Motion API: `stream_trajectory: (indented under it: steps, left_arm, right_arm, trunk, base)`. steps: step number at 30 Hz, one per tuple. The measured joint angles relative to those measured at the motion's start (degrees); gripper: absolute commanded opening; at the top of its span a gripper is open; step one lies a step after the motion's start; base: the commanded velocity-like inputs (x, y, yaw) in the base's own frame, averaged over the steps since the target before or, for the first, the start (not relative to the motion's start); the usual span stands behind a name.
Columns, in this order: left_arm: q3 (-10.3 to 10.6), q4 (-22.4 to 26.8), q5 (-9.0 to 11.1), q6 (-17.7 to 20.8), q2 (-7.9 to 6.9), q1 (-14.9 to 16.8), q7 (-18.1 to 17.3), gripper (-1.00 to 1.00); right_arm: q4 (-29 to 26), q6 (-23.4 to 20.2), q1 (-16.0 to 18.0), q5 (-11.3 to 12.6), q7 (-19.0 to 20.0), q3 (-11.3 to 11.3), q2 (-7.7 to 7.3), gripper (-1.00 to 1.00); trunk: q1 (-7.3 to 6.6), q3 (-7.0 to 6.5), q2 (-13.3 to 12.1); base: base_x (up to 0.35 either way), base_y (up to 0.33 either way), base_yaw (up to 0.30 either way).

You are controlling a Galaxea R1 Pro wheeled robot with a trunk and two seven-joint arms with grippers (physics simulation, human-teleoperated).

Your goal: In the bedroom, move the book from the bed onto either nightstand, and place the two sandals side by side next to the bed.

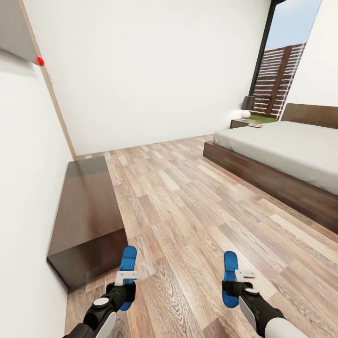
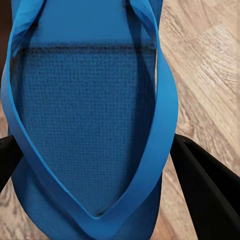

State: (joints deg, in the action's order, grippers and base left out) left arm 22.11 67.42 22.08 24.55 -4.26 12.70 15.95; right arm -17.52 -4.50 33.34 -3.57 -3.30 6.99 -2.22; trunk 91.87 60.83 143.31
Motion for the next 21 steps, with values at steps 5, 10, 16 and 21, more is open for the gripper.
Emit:
stream_trajectory:
  steps: [5,10,16,21]
  left_arm:
    - [0.0,0.0,0.01,0.0,0.02,0.0,0.0,-1.0]
    - [0.0,0.0,-0.03,0.02,0.06,0.0,0.0,-1.0]
    - [0.0,0.0,-0.03,0.02,0.1,0.0,0.0,-1.0]
    - [0.0,0.0,-0.04,0.08,0.11,0.0,0.0,-1.0]
  right_arm:
    - [0.05,0.08,-0.03,0.0,0.0,-0.01,-0.01,-1.0]
    - [0.05,0.09,-0.03,-0.01,0.0,-0.01,-0.01,-1.0]
    - [0.06,0.1,-0.03,-0.01,0.03,-0.02,-0.01,-1.0]
    - [0.12,0.1,-0.03,-0.02,0.02,-0.02,-0.01,-1.0]
  trunk:
    - [0.0,0.0,0.0]
    - [-0.11,-0.88,-0.05]
    - [-0.83,-2.09,-1.28]
    - [-1.93,-2.99,-3.29]
  base:
    - [0.0,0.0,-0.004]
    - [0.0,0.0,-0.001]
    - [0.0,0.0,0.0]
    - [0.0,0.0,0.0]
